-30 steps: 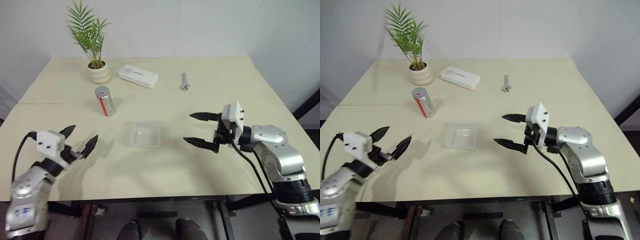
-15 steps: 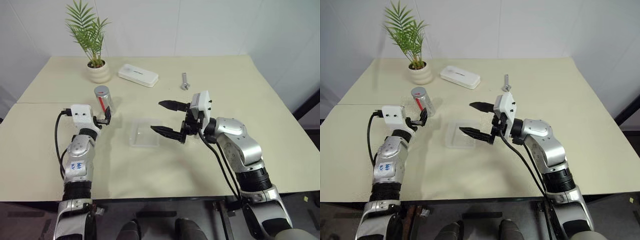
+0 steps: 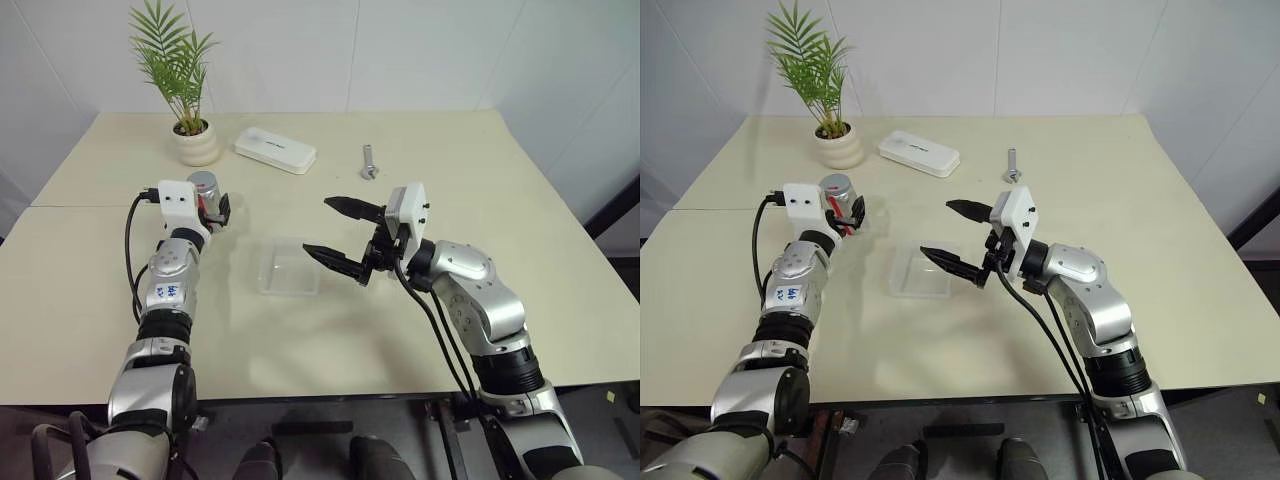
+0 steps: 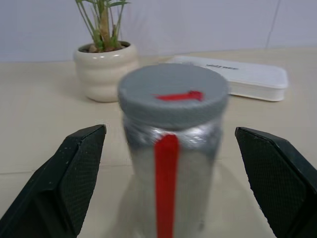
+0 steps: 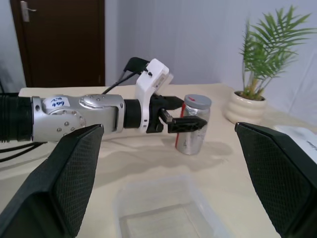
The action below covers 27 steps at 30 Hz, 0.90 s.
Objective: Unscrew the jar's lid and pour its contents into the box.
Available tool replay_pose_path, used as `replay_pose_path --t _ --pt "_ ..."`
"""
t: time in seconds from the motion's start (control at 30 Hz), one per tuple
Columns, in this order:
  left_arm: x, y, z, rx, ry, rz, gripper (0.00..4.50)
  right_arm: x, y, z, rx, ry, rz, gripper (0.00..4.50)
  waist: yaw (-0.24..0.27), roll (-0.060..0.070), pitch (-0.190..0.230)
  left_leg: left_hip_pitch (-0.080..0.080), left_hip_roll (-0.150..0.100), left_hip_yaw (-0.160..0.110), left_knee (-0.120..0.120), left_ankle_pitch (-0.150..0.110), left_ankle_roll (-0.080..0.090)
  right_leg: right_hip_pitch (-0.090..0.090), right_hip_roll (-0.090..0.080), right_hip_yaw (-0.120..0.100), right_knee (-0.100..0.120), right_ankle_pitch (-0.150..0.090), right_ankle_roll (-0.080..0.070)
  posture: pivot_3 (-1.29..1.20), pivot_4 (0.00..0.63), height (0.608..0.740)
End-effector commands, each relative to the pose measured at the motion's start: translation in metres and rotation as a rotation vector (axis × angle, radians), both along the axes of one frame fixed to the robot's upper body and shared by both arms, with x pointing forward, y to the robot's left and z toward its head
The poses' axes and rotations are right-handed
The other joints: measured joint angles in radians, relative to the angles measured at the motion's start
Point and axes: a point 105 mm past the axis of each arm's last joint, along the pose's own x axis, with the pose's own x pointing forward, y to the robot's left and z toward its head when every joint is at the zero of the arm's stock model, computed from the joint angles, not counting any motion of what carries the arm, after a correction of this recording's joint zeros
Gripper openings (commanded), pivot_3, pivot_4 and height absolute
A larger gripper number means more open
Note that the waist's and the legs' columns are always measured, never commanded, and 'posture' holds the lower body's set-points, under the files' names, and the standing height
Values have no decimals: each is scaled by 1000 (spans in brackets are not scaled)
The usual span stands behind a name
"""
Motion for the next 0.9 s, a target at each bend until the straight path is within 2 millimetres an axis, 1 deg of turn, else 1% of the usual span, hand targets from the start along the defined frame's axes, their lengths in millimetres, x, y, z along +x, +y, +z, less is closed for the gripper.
replay_pose_path --t 0.03,0.2,0.23,0.3,0.47,0.5,0.57,0.63,0.7,0.77,0.83,0.9 --pt "2 6 14 27 -41 12 4458 -8 -5 14 46 -59 -17 4500 1 0 0 0 0 0 0 0 0 0 0 0 0 0 0 0 150 740" --pt "6 6 6 15 2 -16 4458 -9 -8 12 51 -53 -37 4500 1 0 0 0 0 0 0 0 0 0 0 0 0 0 0 0 150 740" --pt "7 6 6 15 2 -17 4064 -9 -8 12 52 -53 -38 4500 1 0 0 0 0 0 0 0 0 0 0 0 0 0 0 0 150 740" --pt "7 4 6 14 -4 -28 3553 -9 -9 11 55 -52 -44 4500 0 0 0 0 0 0 0 0 0 0 0 0 0 0 0 0 150 740" --pt "8 0 12 11 -28 -68 1974 -7 -12 9 65 -48 -67 4500 1 0 0 0 0 0 0 0 0 0 0 0 0 0 1 0 150 740" --pt "8 0 13 11 -31 -68 1876 -7 -12 9 67 -47 -72 4500 0 0 0 0 0 0 0 0 0 0 0 0 0 0 1 0 150 740" --pt "7 -2 15 -1 -51 -87 1876 -6 -14 8 70 -42 -81 4500 0 0 0 0 0 0 0 0 0 0 0 0 0 0 1 0 150 740" --pt "3 -9 23 1 -104 -149 1876 -6 -14 6 67 -32 -84 4500 1 0 0 0 0 0 0 0 0 0 0 0 0 0 1 0 150 740" --pt "-4 -13 37 24 -173 -220 1876 -7 -14 4 57 -17 -82 4500 0 0 0 0 0 0 0 0 0 0 0 0 0 0 1 0 150 740" --pt "-20 -15 56 48 -232 -306 1876 -5 -16 12 86 21 -89 4500 -3 0 0 0 0 0 -1 0 0 0 0 0 0 0 1 0 150 740" --pt "-38 -20 66 87 -238 -399 1876 -3 -16 19 98 59 -101 4500 -8 0 0 0 1 1 -1 -1 -1 0 1 0 0 -1 0 0 150 740" --pt "-65 -29 74 145 -185 -554 1876 -7 -9 27 69 80 -67 4500 -15 0 0 0 3 1 -2 -1 -1 -1 2 1 1 -1 -1 0 150 740"
